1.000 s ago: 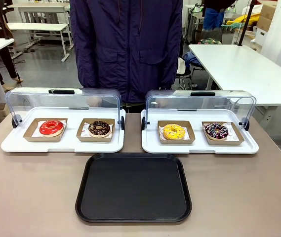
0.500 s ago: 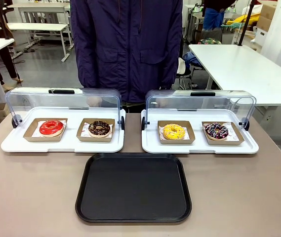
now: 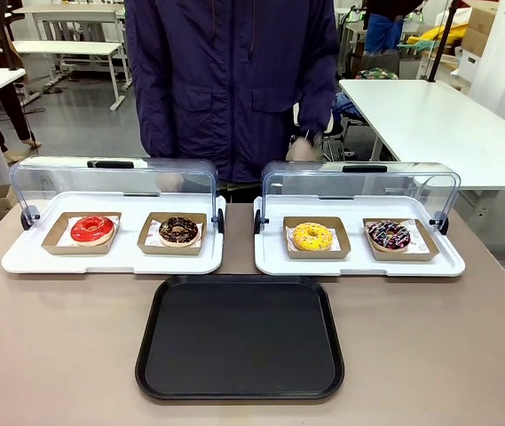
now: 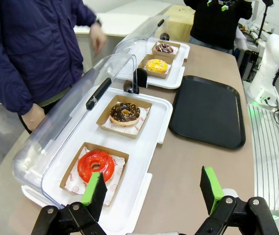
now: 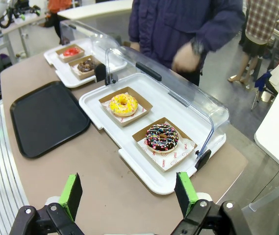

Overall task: Move the third donut from the left to the tray.
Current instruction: Pick up the Paper togo box containing the Donut indicated by the person and place it on the Handle tray.

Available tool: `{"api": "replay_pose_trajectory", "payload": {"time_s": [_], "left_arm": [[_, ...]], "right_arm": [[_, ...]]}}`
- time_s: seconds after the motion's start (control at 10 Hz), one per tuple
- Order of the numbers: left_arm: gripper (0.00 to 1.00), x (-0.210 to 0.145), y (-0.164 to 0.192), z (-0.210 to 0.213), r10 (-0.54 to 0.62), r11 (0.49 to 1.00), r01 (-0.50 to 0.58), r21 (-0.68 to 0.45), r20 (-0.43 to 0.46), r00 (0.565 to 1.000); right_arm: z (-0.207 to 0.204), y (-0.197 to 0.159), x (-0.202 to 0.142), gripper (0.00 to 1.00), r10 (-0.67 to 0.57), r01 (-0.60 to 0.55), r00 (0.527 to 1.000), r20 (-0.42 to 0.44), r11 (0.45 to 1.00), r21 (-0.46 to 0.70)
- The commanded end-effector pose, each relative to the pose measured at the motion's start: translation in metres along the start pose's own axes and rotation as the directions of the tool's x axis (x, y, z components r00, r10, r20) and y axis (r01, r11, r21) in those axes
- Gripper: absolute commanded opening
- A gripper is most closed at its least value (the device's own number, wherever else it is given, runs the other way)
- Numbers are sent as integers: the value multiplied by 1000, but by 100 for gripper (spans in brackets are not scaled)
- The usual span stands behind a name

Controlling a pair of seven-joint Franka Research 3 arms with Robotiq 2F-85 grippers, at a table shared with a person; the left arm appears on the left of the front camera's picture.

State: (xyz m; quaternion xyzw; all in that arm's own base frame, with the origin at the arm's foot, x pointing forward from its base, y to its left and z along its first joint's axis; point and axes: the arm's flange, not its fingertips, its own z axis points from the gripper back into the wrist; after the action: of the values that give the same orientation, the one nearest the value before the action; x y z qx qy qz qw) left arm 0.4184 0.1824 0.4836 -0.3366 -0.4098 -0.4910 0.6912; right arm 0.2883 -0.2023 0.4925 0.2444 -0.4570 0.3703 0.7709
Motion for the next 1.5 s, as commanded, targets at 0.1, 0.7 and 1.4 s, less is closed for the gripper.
{"api": "replay_pose_trajectory", "payload": {"time_s": [0.1, 0.7, 1.4], "left_arm": [[100, 1, -2, 1, 3, 1000, -3, -6, -12, 1000], [100, 1, -2, 1, 3, 1000, -3, -6, -12, 1000], [100, 1, -2, 1, 3, 1000, -3, -6, -12, 1000]], "right_arm": [[-2, -2, 2, 100, 23, -23, 999, 28, 1000, -3], [-2, -2, 2, 100, 23, -23, 999, 28, 1000, -3], [-2, -2, 2, 100, 23, -23, 999, 28, 1000, -3]]}}
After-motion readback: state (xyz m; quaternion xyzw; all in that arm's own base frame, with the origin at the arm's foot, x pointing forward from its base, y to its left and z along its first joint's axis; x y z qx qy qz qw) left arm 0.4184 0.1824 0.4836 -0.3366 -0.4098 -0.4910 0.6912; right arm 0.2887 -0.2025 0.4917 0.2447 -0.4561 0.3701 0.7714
